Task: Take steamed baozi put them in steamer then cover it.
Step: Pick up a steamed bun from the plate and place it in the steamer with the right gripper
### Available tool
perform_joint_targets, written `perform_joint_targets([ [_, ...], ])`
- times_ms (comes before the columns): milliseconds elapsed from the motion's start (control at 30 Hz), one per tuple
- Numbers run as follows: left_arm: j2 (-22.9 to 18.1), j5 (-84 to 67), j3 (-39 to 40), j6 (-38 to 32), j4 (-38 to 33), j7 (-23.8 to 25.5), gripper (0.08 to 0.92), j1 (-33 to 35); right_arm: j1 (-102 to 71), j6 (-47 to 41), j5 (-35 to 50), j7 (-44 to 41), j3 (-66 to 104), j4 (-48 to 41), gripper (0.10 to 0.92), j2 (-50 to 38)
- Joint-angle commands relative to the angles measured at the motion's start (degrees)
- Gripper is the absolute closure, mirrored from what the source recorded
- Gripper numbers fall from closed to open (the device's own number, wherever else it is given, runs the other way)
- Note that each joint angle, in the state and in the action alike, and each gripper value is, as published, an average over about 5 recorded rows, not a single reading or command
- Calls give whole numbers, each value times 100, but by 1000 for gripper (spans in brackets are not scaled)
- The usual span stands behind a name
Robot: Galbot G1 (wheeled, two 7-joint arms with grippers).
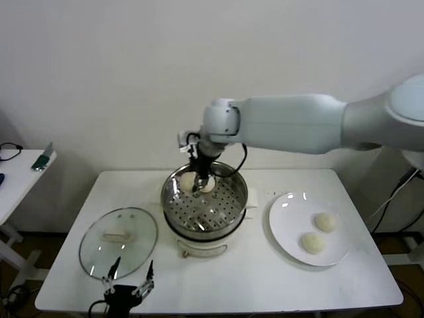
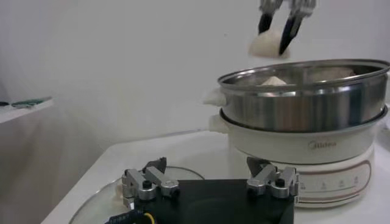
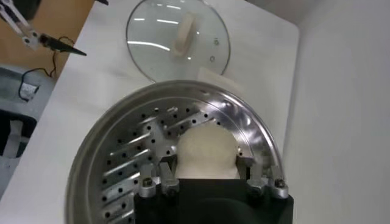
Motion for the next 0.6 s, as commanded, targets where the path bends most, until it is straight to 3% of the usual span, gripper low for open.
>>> perform_joint_targets([
  [33,2,-5,6,3,11,4,177,-12,-733,-152,-339,223,40,-512,376,596],
  [500,-20,5,7,2,19,13,177,-26,-1292,-124,-775,311,24,-1076,375,796],
  [600,-30,12,14,2,6,11,177,-21,-1230,-57,-777,320,94,-1045,338,720],
])
